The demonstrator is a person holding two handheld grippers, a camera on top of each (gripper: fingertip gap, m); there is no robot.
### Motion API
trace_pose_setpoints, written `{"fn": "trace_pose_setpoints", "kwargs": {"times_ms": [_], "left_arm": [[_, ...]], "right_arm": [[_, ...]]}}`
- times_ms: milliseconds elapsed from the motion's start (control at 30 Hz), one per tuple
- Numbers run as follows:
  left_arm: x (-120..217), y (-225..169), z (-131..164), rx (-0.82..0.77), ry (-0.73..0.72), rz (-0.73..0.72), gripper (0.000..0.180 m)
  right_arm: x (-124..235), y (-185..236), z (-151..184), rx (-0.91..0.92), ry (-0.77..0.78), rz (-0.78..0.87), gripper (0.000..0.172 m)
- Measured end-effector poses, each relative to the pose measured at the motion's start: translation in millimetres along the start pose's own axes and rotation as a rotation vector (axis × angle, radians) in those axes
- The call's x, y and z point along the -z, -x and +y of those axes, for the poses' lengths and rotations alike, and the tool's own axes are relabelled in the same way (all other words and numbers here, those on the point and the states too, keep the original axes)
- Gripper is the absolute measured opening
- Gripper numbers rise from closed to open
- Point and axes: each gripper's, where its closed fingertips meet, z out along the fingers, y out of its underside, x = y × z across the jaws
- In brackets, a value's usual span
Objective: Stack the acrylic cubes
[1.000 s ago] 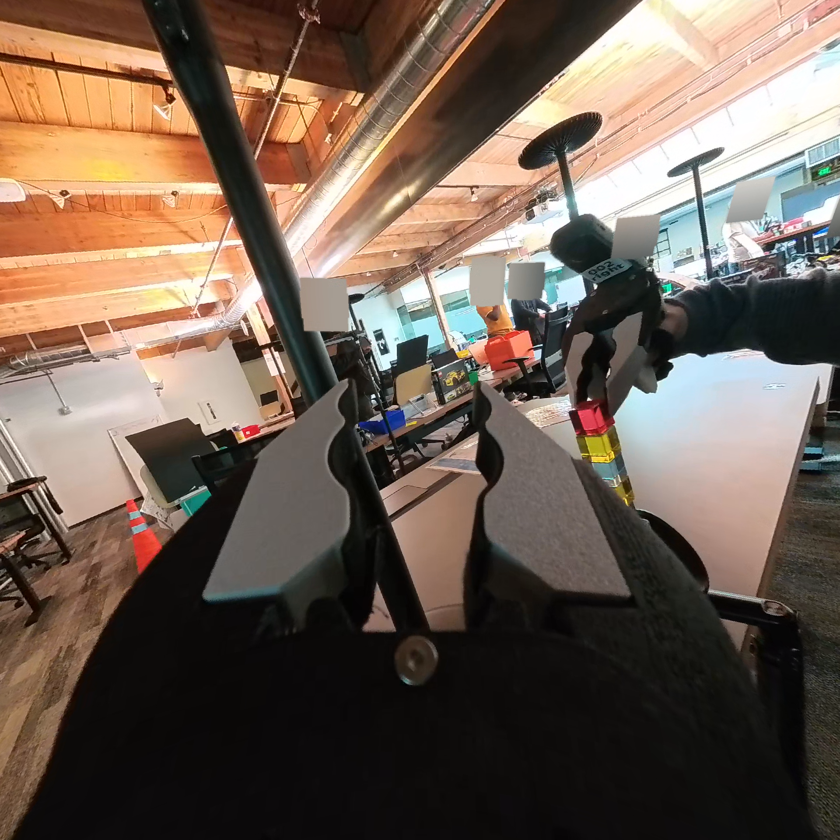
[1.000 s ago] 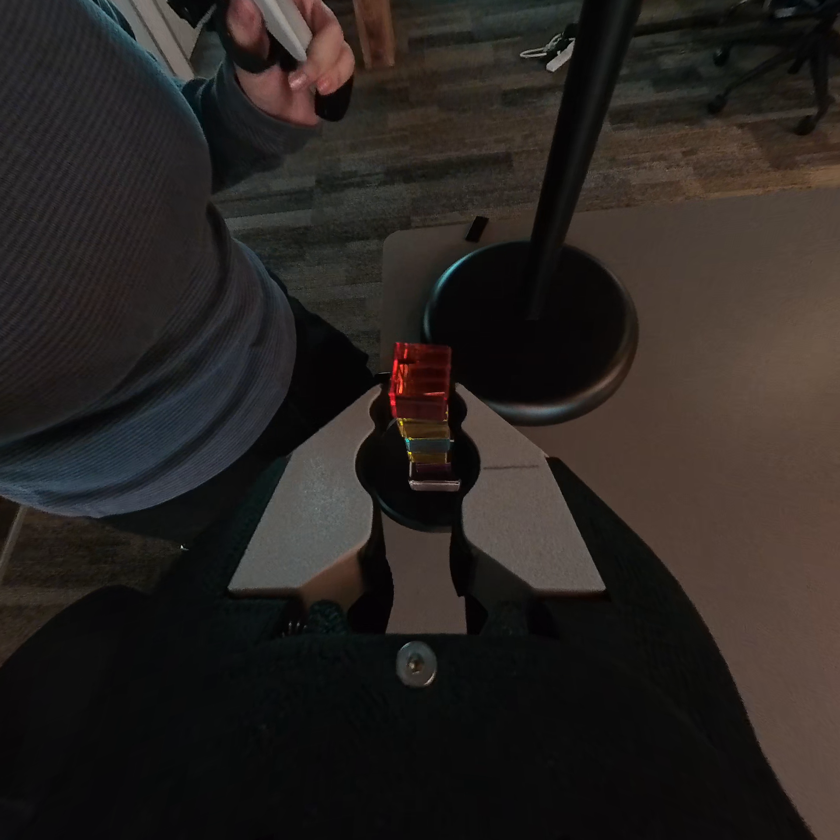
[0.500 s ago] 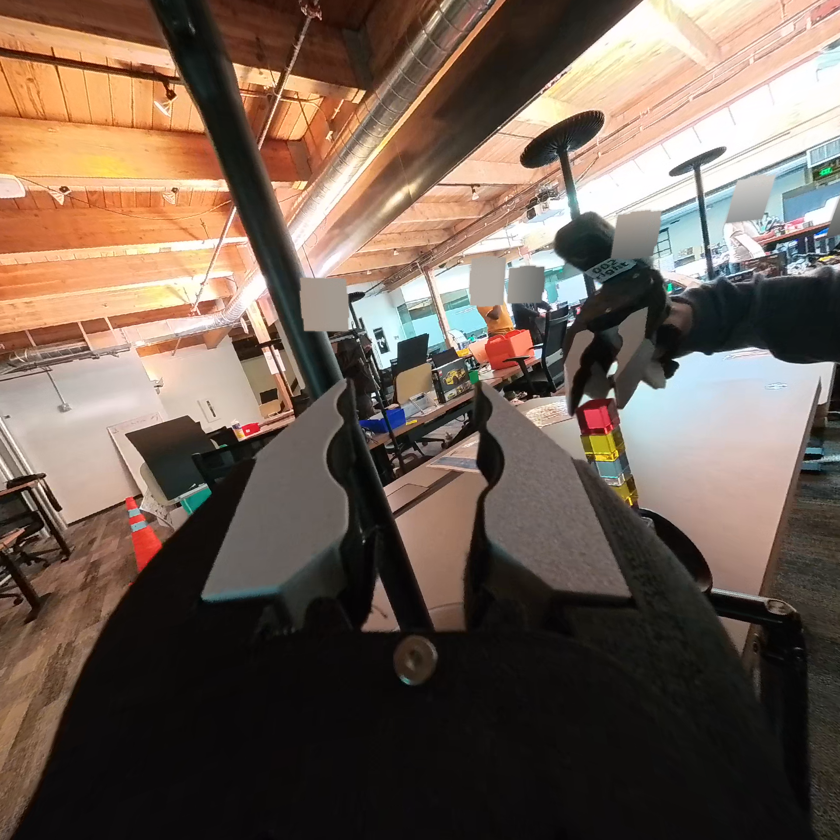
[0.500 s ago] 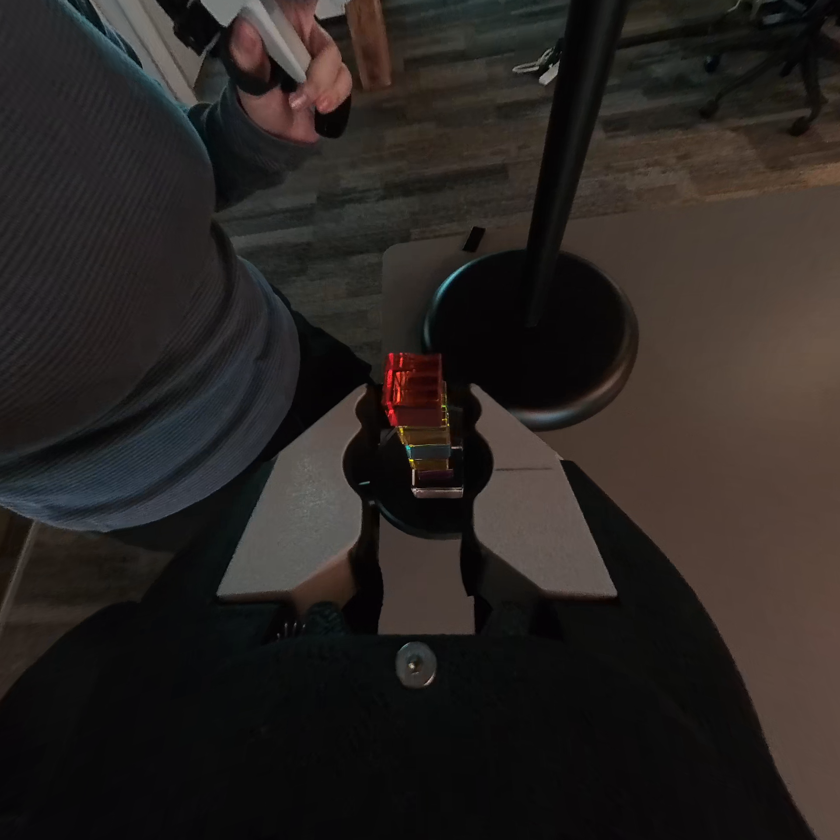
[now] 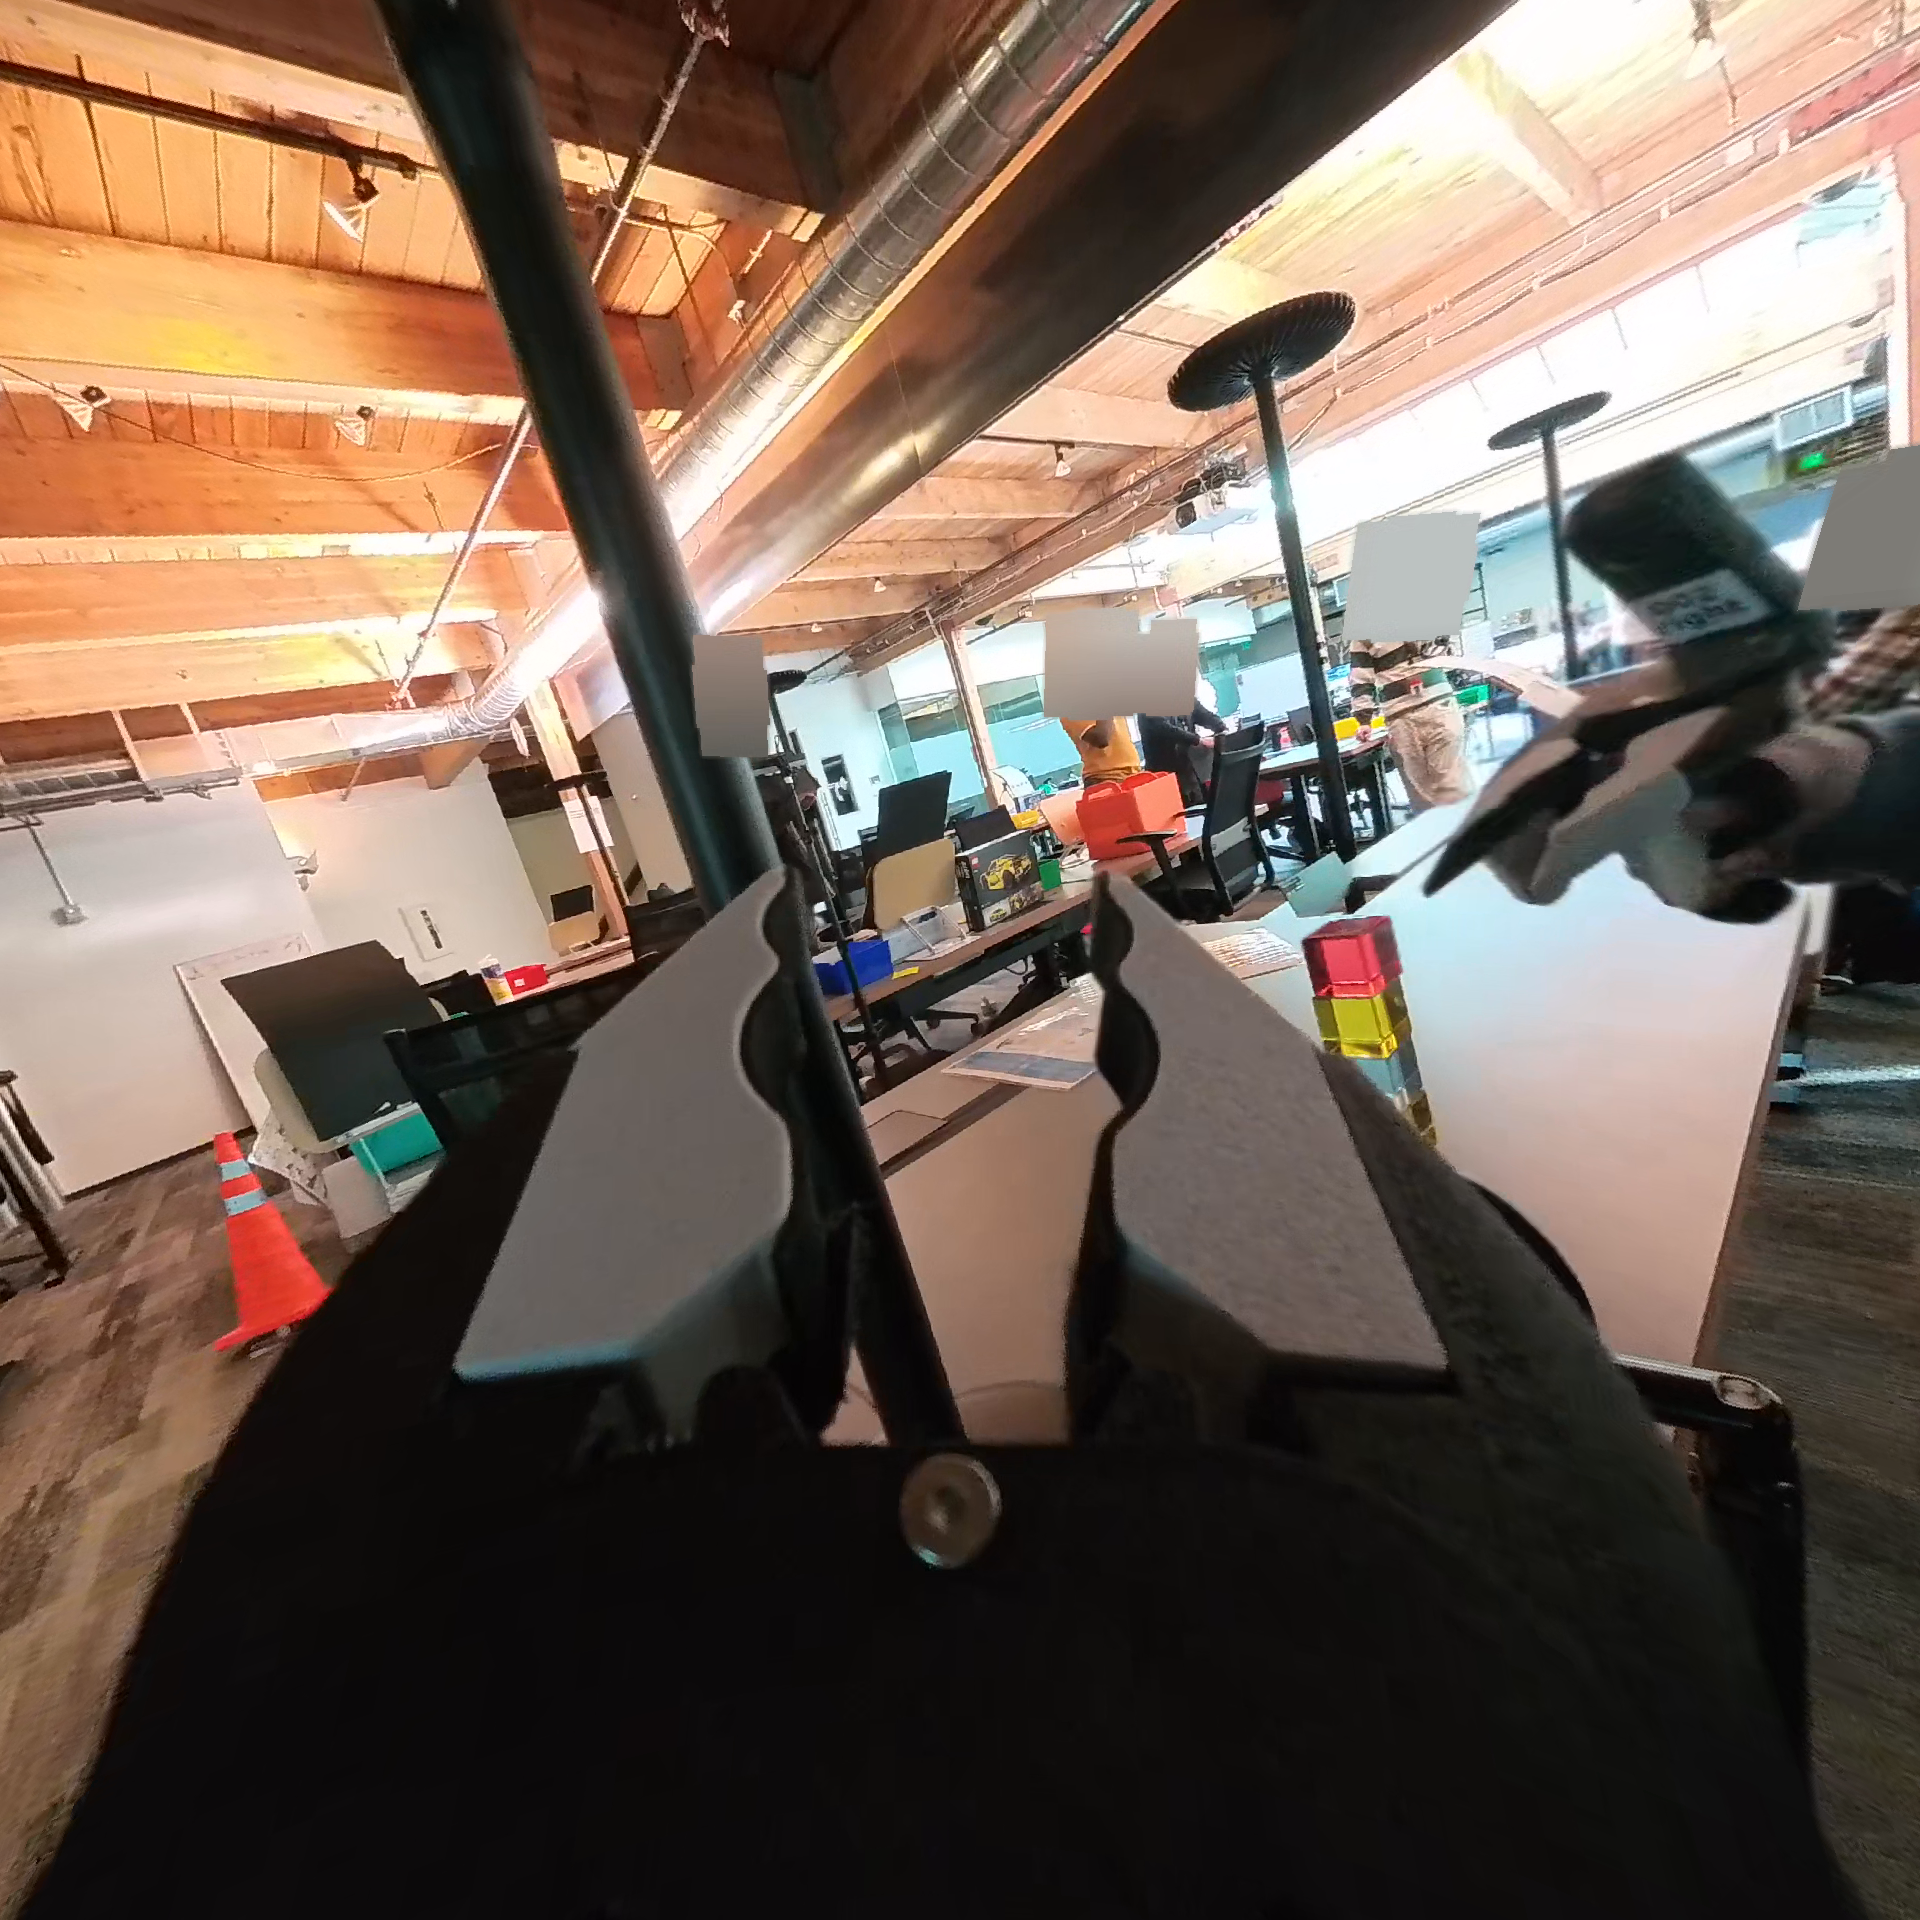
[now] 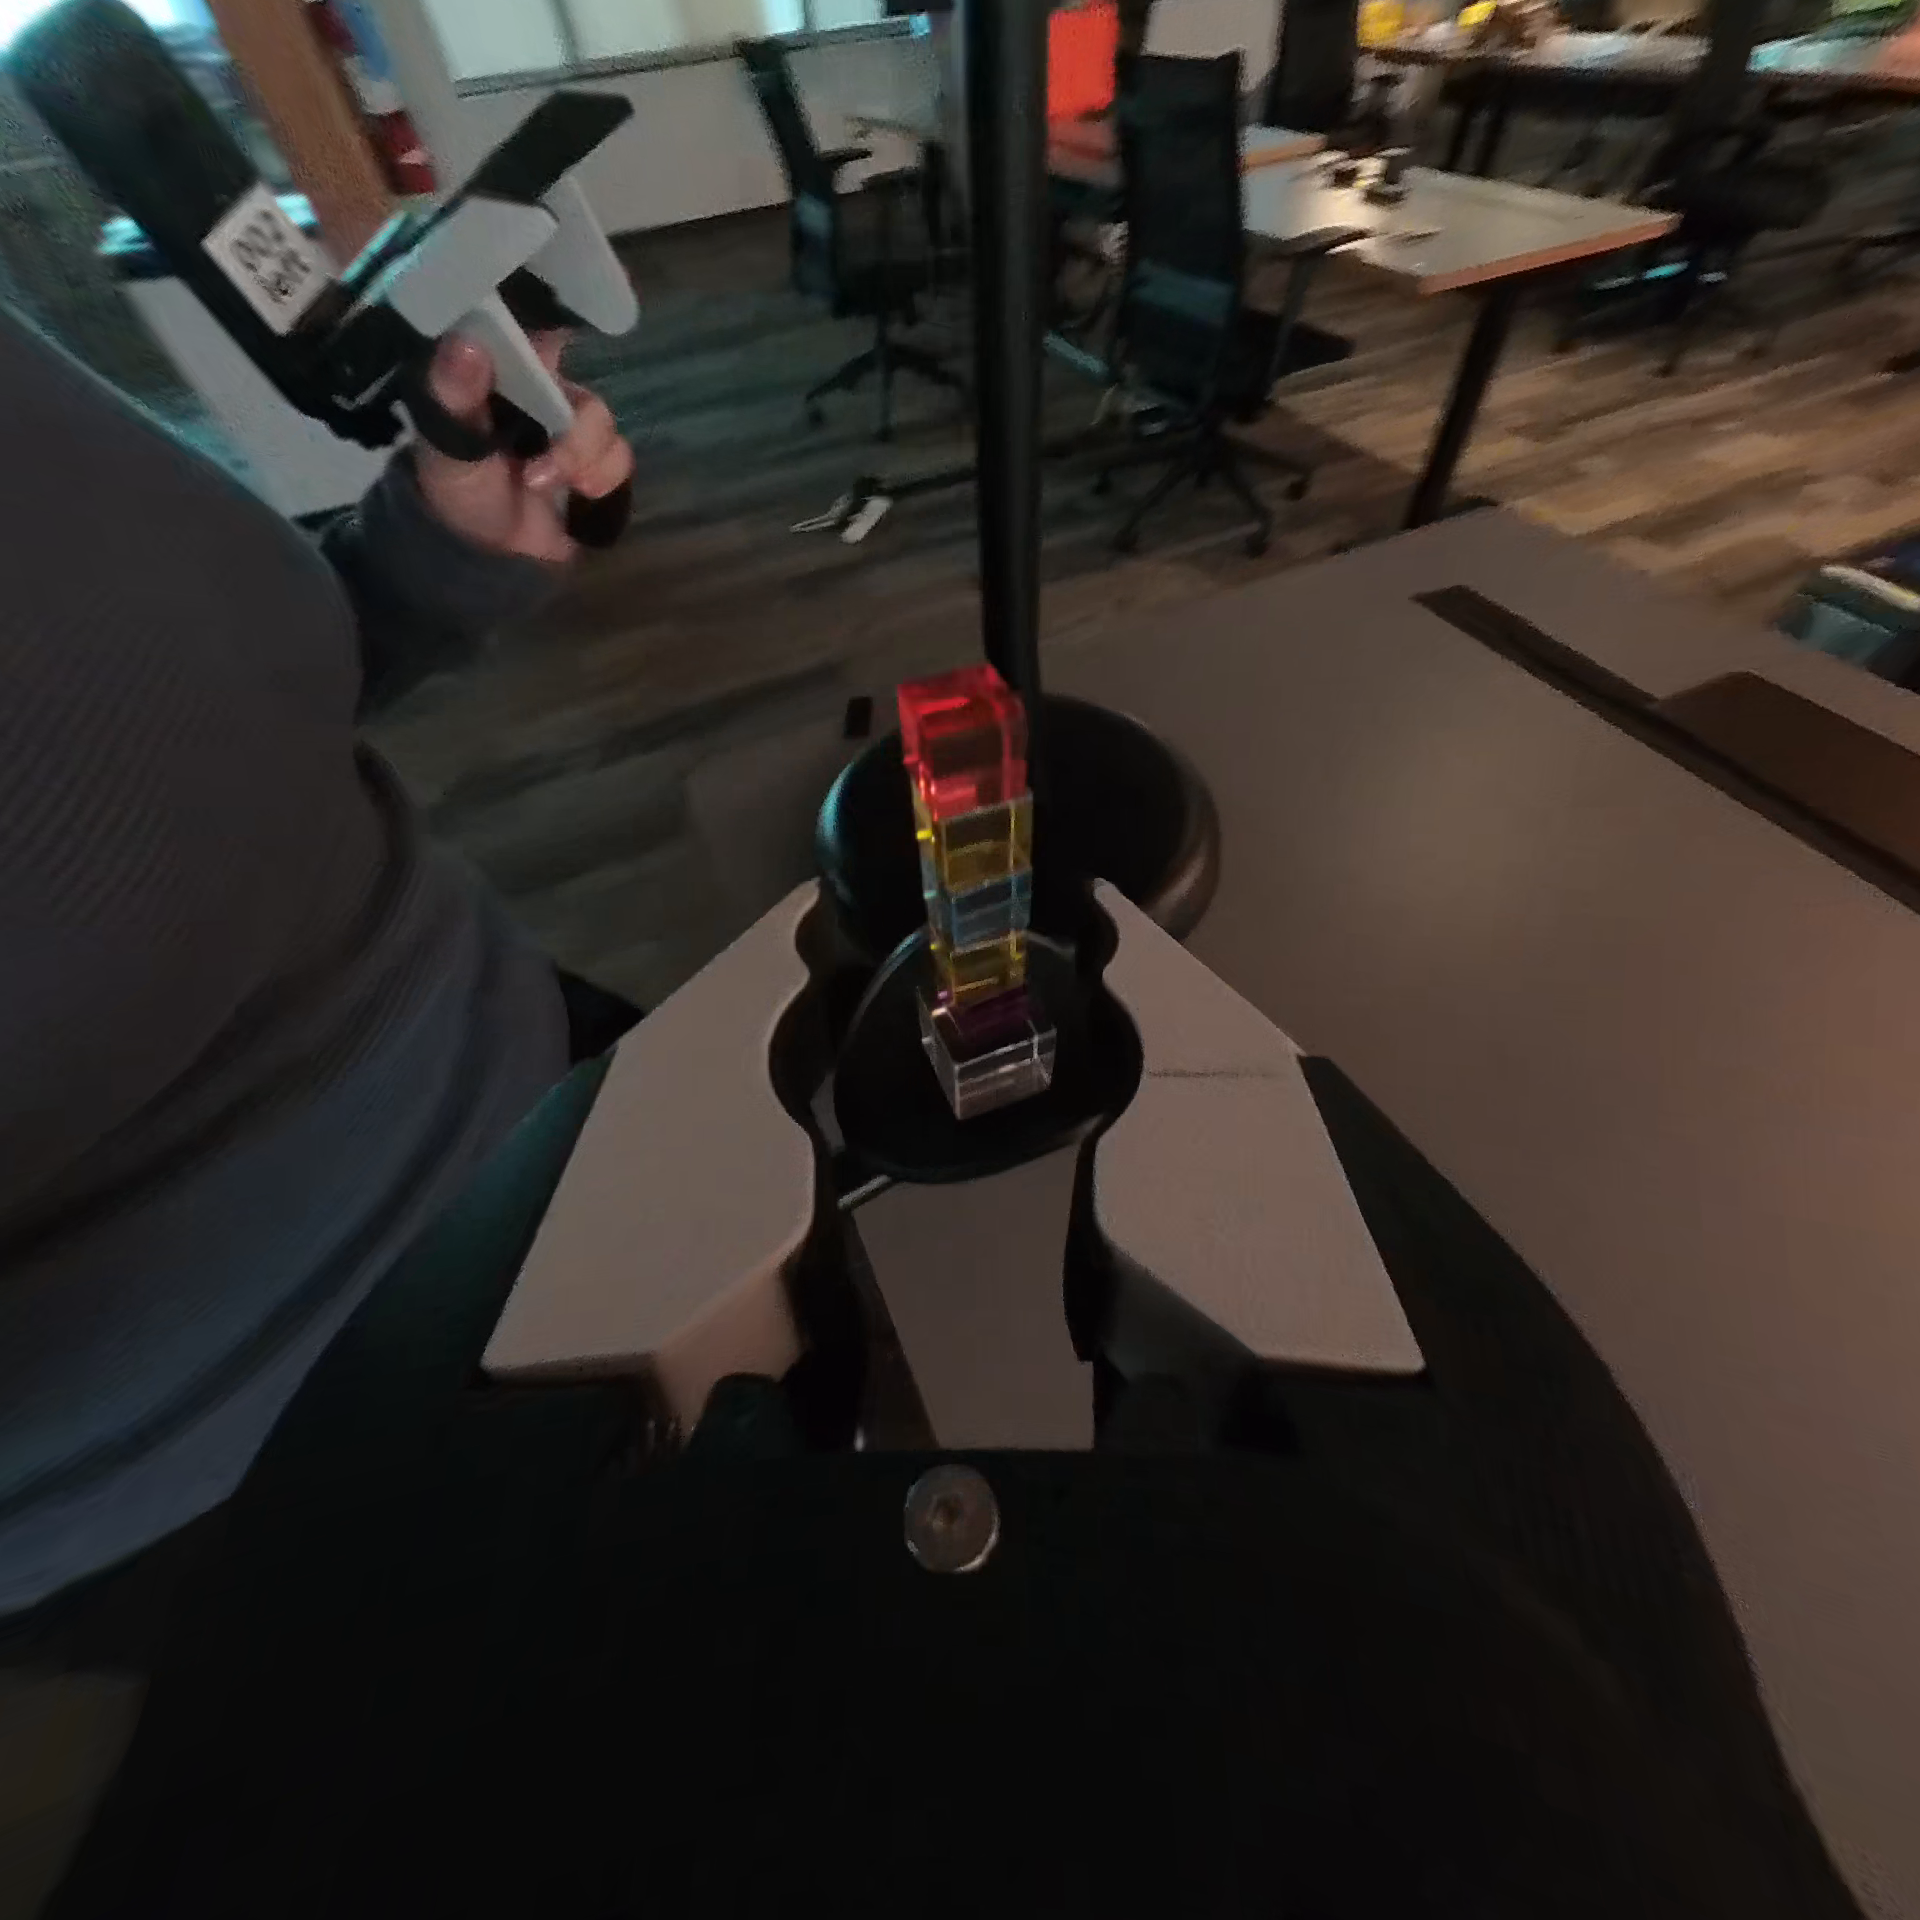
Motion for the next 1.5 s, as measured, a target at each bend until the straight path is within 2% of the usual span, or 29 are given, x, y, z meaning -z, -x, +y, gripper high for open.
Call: {"fn": "trace_pose_setpoints", "kwargs": {"times_ms": [167,400,500,567,633,767,867,967,1167,1500], "left_arm": [[-6,-2,1,0.02,-0.01,0.031,0.056],[-12,-8,3,0.047,-0.017,0.065,0.056],[-13,-10,5,0.05,-0.016,0.075,0.056],[-13,-11,7,0.052,-0.01,0.079,0.056],[-12,-11,10,0.058,-0.002,0.08,0.056],[-14,-14,23,0.079,0.04,0.094,0.056],[-19,-22,40,0.096,0.108,0.122,0.056],[-25,-31,63,0.12,0.232,0.146,0.053],[-28,-58,129,0.267,0.615,0.255,0.048],[-30,-75,151,0.291,0.71,0.292,0.053]], "right_arm": [[4,21,26,-0.021,-0.049,0.2,0.035],[-13,39,29,-0.181,-0.401,0.337,0.015],[-22,36,44,-0.26,-0.435,0.394,0.008],[-27,36,55,-0.262,-0.419,0.454,0.0],[-35,37,66,-0.222,-0.363,0.516,0.0],[-60,43,90,-0.117,-0.164,0.53,0.0],[-74,45,97,-0.04,-0.076,0.533,0.0],[-82,44,100,-0.02,-0.039,0.543,0.0],[-84,33,103,-0.017,0.025,0.604,0.0],[-86,28,109,-0.03,0.076,0.633,0.0]]}}
